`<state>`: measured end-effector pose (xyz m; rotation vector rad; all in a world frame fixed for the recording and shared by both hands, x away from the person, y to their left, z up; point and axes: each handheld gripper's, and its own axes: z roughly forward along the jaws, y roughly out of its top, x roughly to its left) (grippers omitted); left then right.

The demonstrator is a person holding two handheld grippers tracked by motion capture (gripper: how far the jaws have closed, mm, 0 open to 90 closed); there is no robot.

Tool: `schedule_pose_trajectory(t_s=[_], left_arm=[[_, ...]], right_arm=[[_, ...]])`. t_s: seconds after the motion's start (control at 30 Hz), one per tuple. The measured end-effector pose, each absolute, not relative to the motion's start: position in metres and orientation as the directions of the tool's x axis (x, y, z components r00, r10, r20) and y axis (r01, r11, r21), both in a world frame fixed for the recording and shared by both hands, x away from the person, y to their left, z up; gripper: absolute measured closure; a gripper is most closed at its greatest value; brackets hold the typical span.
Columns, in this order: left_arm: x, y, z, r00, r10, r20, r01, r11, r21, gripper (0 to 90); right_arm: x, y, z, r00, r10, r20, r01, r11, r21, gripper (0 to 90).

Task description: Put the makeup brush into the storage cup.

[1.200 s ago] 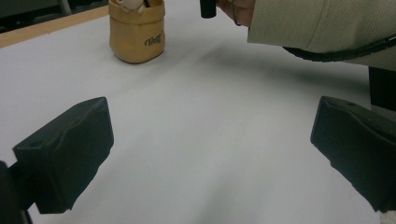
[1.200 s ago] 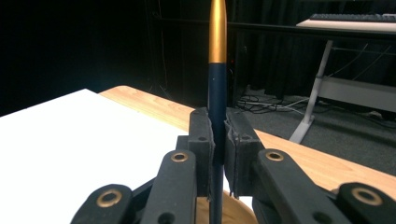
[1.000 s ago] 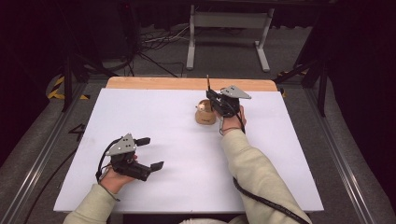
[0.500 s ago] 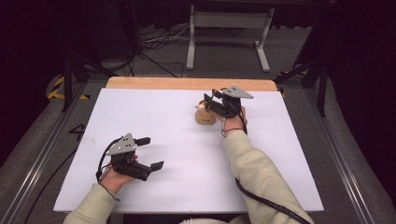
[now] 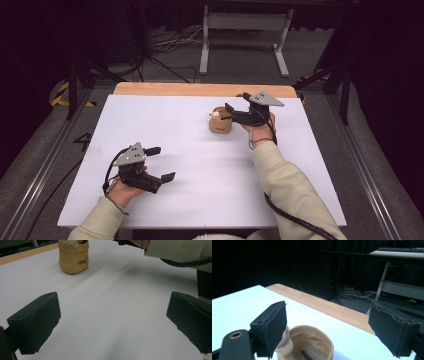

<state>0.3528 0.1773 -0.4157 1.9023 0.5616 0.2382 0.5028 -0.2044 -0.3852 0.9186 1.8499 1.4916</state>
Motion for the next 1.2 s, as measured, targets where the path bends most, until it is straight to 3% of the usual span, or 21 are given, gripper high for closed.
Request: schedule_pose_trajectory(t_s=[0.4,1.2], left_arm=[[0.347,0.186,-0.411,0.857,0.507,-0.097,0.264,-0.27,0.926,0.1],[0.34,0.205,-0.42,0.827,0.543,-0.145,0.266,-0.152,0.952,0.1]], right_arm=[[0.471,-0.222,-0.36,-0.682,0.732,0.001,0.139,0.128,0.982,3.4],[0.405,-0.269,-0.361,-0.775,0.632,-0.013,0.092,0.132,0.987,2.0]])
